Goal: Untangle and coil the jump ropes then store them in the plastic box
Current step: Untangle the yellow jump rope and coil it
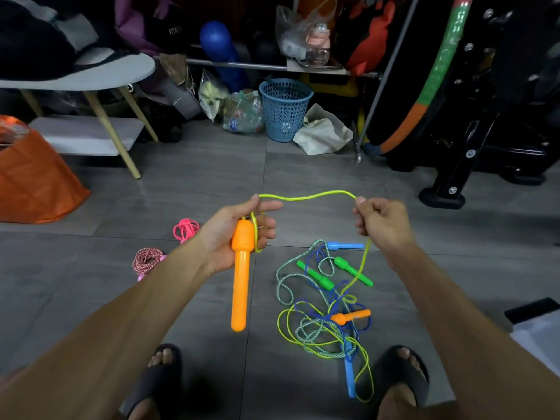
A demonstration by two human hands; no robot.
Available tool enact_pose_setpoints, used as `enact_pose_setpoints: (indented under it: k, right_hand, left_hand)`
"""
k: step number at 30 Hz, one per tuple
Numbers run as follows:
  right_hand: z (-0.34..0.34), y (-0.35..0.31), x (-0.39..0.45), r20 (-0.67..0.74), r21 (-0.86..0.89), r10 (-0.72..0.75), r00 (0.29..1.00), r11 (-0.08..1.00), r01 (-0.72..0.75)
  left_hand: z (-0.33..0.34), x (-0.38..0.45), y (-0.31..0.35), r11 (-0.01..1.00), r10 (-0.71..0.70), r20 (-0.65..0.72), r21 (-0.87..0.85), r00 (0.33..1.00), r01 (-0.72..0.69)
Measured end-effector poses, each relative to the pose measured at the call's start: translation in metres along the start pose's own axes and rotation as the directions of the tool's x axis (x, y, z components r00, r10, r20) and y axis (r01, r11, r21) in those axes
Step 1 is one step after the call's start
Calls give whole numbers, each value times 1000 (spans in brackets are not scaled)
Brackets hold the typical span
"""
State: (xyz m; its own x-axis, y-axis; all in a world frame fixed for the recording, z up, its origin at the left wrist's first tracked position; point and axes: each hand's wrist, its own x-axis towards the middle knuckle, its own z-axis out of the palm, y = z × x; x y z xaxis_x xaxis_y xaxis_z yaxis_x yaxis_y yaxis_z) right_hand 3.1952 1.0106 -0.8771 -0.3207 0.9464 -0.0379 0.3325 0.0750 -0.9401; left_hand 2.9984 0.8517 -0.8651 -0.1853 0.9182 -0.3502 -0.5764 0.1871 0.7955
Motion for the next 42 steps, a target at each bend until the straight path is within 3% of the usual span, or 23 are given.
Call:
enact_pose_setpoints:
  k: [2, 4, 6, 10, 12, 15, 17, 22, 28, 34, 38, 42]
  right_hand:
    - [3, 5, 1, 37, -209, -27, 999, 977, 34]
    - [7, 8, -2, 189, -470, -55, 980, 871, 140]
    - [13, 7, -10, 359, -564, -58, 931, 782, 266]
    - [28, -5, -34, 578, -468, -104, 809, 770, 433]
    - [34, -12, -47, 671, -323, -110, 733, 846, 423]
    - [33, -24, -59, 743, -160, -128, 656, 919, 361]
    - [25, -29, -57, 736, -140, -150, 660, 920, 366]
    - [1, -21, -33, 436, -370, -176, 883, 859, 354]
    - [4, -24, -31, 318, -265, -345, 883, 862, 433]
    - [11, -21, -23, 261, -232, -376, 889, 869, 436]
    - [10, -10, -13, 329, -159, -250, 911, 936, 315]
    - [-2, 21, 4, 346, -413, -77, 935, 882, 225]
  left_hand:
    - [3, -2, 0, 999, 10, 61, -37, 998, -8]
    - [4, -2, 0, 996, 44, 103, -82, 994, -36]
    - [7, -1, 0, 990, 80, 113, -121, 990, -67]
    - [14, 9, -4, 981, 107, 96, -171, 990, -90]
    - [15, 15, -7, 987, 111, 62, -128, 992, -102]
    - [14, 23, -13, 995, 76, 33, 70, 997, -78]
    - [14, 25, -14, 981, 43, 32, 188, 999, -48]
    - [16, 23, -19, 906, 14, 39, 421, 999, -30]
    - [16, 18, -26, 710, -56, 135, 702, 989, -56]
    - [24, 11, -22, 850, -129, 216, 527, 968, -4]
    - [16, 11, -11, 980, -29, 207, 197, 978, -12]
    - [4, 12, 3, 985, 111, 156, -152, 981, -87]
